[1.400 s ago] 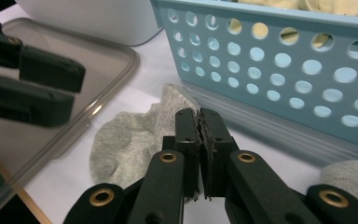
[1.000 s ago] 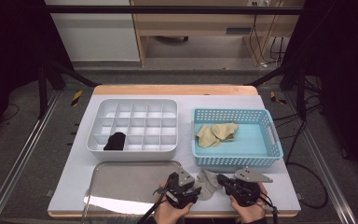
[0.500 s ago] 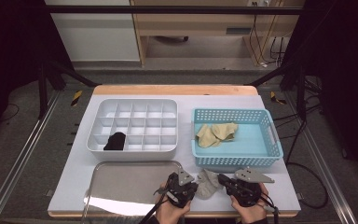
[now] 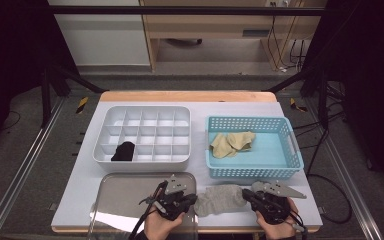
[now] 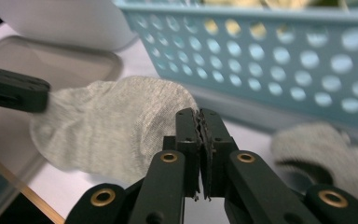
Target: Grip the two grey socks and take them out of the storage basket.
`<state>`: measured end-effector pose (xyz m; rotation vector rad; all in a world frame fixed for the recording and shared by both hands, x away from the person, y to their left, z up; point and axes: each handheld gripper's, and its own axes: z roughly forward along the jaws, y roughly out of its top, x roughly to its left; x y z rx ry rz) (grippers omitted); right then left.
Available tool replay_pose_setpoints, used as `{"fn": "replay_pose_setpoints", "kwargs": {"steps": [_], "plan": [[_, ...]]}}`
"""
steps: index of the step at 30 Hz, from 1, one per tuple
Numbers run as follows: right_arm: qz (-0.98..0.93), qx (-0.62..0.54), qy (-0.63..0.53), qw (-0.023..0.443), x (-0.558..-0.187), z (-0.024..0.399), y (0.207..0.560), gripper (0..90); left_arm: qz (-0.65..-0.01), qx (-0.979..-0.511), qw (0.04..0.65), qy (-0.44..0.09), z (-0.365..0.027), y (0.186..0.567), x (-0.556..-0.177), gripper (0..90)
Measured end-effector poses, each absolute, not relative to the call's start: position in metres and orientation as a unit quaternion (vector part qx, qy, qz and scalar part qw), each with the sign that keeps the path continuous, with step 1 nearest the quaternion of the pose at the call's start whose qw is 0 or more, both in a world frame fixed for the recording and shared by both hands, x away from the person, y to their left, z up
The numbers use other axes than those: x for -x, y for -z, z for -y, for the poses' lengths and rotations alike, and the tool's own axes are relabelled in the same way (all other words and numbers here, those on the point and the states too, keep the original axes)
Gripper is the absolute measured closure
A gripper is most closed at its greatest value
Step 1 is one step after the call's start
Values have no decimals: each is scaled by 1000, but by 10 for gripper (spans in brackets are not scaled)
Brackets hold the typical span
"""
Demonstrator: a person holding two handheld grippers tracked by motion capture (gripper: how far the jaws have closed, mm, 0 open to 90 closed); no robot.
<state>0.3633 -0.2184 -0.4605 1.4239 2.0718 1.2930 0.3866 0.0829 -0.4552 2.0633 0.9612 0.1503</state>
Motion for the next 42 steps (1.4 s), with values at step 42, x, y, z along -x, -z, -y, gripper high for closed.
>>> {"fn": "replay_pose_setpoints", "kwargs": {"steps": [42], "plan": [[-732, -500, -412, 211, -378, 249, 468, 530, -418, -766, 470, -132, -149, 441, -391, 516]]}}
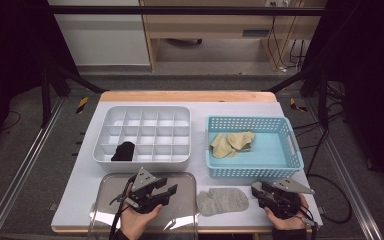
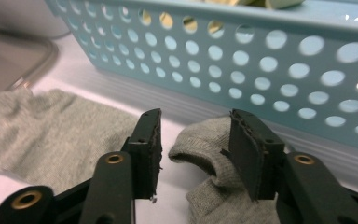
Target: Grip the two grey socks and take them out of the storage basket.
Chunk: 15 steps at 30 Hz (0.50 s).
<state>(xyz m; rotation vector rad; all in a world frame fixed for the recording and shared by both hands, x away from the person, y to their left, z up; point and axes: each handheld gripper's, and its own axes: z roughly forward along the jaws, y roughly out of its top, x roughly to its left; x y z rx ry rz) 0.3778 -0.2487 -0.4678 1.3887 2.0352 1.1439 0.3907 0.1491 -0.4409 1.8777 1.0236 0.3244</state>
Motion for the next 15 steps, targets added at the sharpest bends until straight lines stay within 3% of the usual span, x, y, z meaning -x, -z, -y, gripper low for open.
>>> {"fn": "replay_pose_setpoints", "kwargs": {"steps": [6, 9, 10, 11, 12, 15], "plan": [[-740, -501, -392, 218, -381, 247, 474, 514, -426, -758, 474, -138, -162, 441, -387, 509], [-743, -504, -384, 214, -383, 248, 476, 623, -433, -753, 475, -140, -165, 442, -388, 508], [-743, -504, -384, 214, -383, 248, 476, 623, -433, -753, 475, -140, -165, 442, -388, 507], [-745, -503, -380, 220, -383, 250, 477, 748, -433, -753, 475, -139, -165, 442, -388, 507], [-742, -507, -381, 217, -383, 251, 476, 807, -433, -754, 474, -140, -165, 442, -388, 506], [-736, -509, -391, 216, -381, 254, 471, 831, -432, -755, 474, -139, -165, 443, -388, 505]]}}
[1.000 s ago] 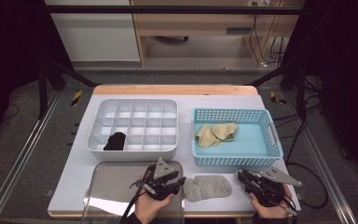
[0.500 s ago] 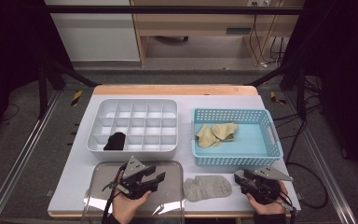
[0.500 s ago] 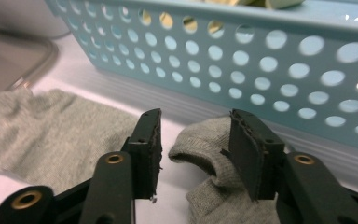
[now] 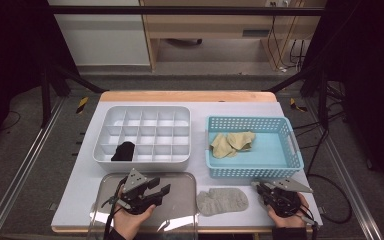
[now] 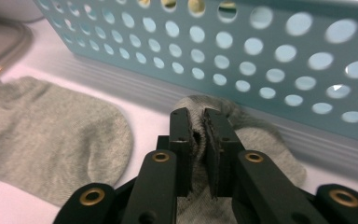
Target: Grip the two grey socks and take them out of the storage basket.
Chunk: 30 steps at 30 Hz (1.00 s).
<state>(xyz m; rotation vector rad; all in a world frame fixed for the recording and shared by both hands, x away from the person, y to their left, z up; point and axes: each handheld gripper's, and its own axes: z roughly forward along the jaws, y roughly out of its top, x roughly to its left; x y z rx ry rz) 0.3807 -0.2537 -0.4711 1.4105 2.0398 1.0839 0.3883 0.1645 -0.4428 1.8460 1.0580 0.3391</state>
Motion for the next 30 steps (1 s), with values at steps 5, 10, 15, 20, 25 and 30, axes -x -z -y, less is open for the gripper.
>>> {"fn": "replay_pose_setpoints", "kwargs": {"steps": [5, 10, 15, 20, 25, 30], "plan": [[-734, -490, -424, 204, -373, 250, 455, 832, -433, -753, 476, -140, -166, 442, -388, 505], [-744, -449, -461, 180, -364, 231, 435, 831, -431, -750, 483, -137, -167, 439, -387, 503], [-756, -411, -489, 141, -365, 210, 427, 827, -422, -753, 487, -134, -164, 437, -384, 498], [-773, -388, -494, 91, -373, 185, 440, 827, -413, -760, 485, -131, -159, 438, -383, 496], [-788, -380, -482, 54, -380, 168, 459, 826, -410, -763, 482, -129, -156, 440, -383, 497], [-802, -381, -458, 48, -385, 158, 477, 792, -408, -766, 481, -128, -155, 441, -383, 497]]}}
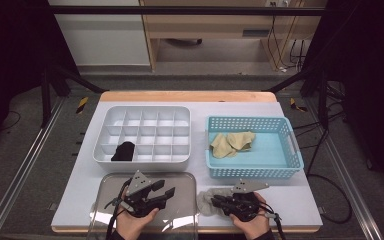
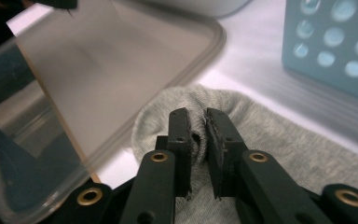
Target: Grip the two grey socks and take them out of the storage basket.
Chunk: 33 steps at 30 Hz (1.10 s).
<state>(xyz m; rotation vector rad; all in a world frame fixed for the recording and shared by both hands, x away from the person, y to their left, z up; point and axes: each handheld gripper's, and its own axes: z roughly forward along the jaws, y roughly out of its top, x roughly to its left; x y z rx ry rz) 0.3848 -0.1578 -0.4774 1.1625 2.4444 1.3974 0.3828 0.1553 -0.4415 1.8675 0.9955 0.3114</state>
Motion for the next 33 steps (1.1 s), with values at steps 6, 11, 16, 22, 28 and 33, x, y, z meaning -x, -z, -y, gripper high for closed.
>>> {"fn": "replay_pose_setpoints", "kwargs": {"steps": [6, 11, 16, 22, 28, 33], "plan": [[-796, -377, -470, 66, -381, 159, 472, 719, -401, -772, 477, -126, -151, 444, -382, 498], [-790, -378, -475, 89, -373, 171, 465, 684, -400, -773, 476, -126, -150, 445, -381, 499], [-791, -380, -470, 97, -361, 179, 471, 677, -402, -772, 476, -126, -150, 446, -380, 499], [-804, -368, -458, 95, -354, 173, 481, 628, -402, -769, 479, -129, -151, 444, -378, 501], [-821, -351, -438, 104, -351, 166, 488, 614, -403, -769, 480, -129, -151, 445, -379, 503], [-827, -345, -427, 125, -349, 164, 489, 747, -404, -768, 480, -129, -151, 445, -379, 506]]}}
